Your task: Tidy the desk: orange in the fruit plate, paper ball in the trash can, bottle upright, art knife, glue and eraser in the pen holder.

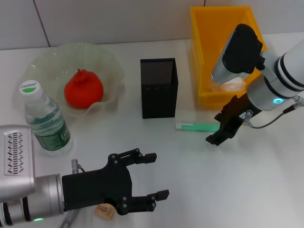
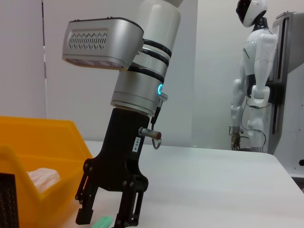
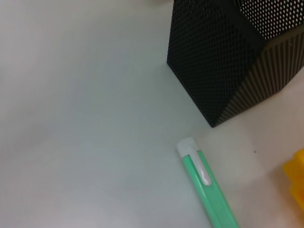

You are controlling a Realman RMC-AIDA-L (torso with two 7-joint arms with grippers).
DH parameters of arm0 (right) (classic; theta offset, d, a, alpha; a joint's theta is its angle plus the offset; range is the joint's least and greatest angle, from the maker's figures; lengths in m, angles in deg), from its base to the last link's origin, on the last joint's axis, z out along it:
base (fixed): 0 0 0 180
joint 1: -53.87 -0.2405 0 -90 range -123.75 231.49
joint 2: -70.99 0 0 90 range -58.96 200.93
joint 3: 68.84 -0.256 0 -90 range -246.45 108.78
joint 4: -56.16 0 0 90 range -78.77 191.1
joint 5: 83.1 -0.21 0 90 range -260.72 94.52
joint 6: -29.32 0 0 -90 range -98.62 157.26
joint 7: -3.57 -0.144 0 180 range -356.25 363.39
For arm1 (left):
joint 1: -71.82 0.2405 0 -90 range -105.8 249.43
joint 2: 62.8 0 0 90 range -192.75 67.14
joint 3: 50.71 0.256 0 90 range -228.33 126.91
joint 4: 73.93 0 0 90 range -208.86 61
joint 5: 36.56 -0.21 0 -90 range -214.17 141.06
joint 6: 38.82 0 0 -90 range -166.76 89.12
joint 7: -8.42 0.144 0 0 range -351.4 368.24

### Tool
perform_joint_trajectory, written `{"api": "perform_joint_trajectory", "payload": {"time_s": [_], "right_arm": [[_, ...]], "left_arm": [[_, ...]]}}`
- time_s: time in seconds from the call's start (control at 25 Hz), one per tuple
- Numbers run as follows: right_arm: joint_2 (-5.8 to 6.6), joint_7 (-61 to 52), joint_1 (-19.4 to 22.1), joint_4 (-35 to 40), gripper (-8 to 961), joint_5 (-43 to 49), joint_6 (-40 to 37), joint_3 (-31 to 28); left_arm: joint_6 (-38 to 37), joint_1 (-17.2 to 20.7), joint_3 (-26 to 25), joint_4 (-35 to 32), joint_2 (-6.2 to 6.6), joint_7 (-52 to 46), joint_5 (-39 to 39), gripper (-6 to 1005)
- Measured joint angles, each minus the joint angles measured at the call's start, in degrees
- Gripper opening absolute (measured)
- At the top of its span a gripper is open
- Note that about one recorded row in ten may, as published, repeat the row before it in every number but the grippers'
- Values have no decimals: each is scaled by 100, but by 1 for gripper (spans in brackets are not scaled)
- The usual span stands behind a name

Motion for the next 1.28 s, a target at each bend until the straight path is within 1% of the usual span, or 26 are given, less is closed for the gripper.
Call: {"api": "perform_joint_trajectory", "payload": {"time_s": [0.56, 1.0, 1.28], "right_arm": [[4, 14, 9, -77, 716, -4, 9, 3], [-10, 15, -18, -87, 714, -276, -106, 64], [-13, 15, -46, -47, 712, -291, -79, 69]], "left_arm": [[9, -42, 0, -8, 0, -55, 0, 800], [27, -56, 0, -8, 0, -55, 0, 798], [27, -52, 0, -8, 8, -55, 0, 797]]}}
